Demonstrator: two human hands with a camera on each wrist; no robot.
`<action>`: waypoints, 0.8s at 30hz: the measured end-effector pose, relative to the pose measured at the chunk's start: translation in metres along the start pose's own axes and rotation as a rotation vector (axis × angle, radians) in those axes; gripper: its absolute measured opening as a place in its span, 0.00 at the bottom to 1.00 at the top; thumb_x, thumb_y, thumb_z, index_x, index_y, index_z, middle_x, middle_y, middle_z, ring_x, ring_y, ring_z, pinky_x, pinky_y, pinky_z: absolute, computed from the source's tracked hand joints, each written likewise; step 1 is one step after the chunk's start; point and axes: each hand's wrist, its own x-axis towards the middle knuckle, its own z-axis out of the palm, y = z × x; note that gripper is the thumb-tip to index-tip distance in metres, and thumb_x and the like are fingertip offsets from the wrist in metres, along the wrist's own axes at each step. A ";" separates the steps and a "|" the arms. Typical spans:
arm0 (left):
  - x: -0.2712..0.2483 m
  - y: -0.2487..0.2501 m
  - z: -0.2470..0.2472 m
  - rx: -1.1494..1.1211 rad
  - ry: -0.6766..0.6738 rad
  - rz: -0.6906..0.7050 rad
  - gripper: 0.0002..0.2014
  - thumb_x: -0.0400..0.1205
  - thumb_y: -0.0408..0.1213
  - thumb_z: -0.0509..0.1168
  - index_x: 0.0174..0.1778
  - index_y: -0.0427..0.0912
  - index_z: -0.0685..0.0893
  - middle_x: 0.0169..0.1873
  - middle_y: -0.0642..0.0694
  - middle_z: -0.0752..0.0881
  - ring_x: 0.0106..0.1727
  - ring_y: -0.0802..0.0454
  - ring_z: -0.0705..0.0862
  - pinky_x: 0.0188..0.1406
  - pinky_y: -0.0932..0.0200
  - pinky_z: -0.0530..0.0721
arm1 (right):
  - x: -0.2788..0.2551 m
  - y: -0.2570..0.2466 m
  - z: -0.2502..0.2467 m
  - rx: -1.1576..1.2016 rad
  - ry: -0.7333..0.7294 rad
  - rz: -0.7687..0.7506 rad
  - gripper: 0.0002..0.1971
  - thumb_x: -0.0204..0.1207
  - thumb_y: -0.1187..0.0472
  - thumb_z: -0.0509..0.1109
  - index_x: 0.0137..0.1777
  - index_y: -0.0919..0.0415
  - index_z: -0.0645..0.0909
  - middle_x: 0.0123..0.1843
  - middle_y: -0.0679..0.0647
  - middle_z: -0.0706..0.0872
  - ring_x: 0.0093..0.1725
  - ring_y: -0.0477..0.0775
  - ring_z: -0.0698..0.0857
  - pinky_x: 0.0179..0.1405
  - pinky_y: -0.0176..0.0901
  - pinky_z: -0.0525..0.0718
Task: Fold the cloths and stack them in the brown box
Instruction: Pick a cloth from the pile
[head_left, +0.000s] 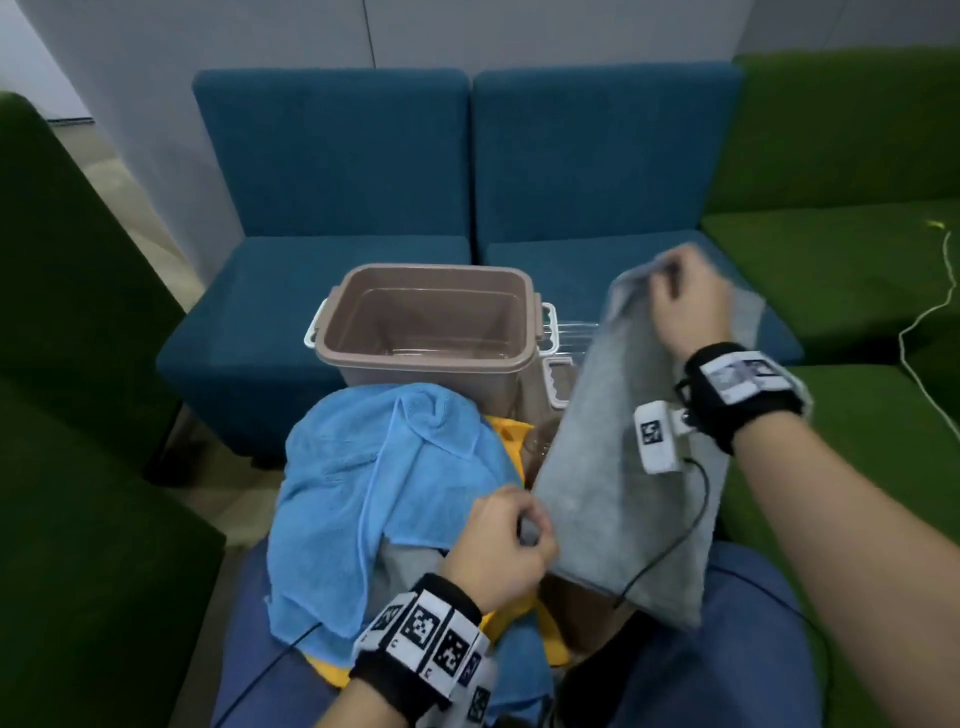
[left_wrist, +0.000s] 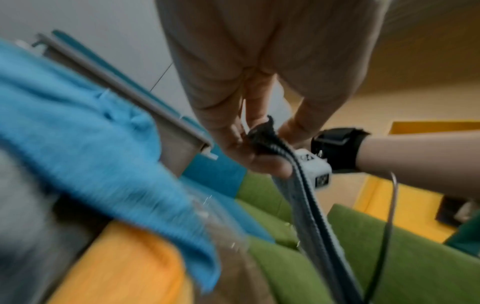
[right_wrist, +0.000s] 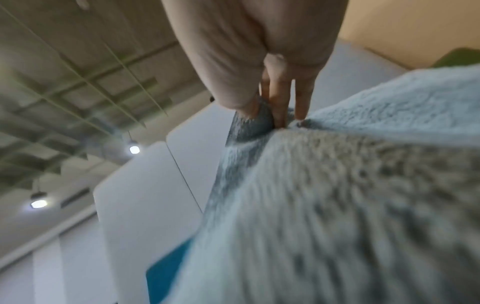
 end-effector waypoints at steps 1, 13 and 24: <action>0.002 -0.014 0.008 0.073 -0.077 -0.084 0.04 0.69 0.39 0.66 0.37 0.46 0.84 0.39 0.52 0.81 0.41 0.59 0.78 0.44 0.66 0.72 | -0.004 0.007 0.018 -0.009 -0.202 -0.005 0.13 0.80 0.70 0.64 0.63 0.70 0.78 0.61 0.67 0.84 0.61 0.67 0.82 0.61 0.45 0.73; 0.006 -0.052 0.033 0.213 -0.202 -0.176 0.04 0.73 0.37 0.70 0.35 0.50 0.81 0.43 0.51 0.82 0.47 0.57 0.75 0.47 0.72 0.69 | -0.092 0.115 0.035 -0.319 -0.642 0.230 0.17 0.76 0.68 0.68 0.65 0.60 0.81 0.66 0.64 0.81 0.64 0.65 0.81 0.63 0.47 0.78; 0.017 -0.022 0.028 -0.147 -0.181 -0.440 0.12 0.80 0.22 0.65 0.37 0.39 0.71 0.32 0.37 0.80 0.21 0.49 0.87 0.20 0.57 0.86 | -0.099 0.104 0.044 -0.380 -0.495 0.334 0.20 0.73 0.75 0.67 0.64 0.60 0.82 0.64 0.69 0.76 0.61 0.71 0.79 0.61 0.49 0.78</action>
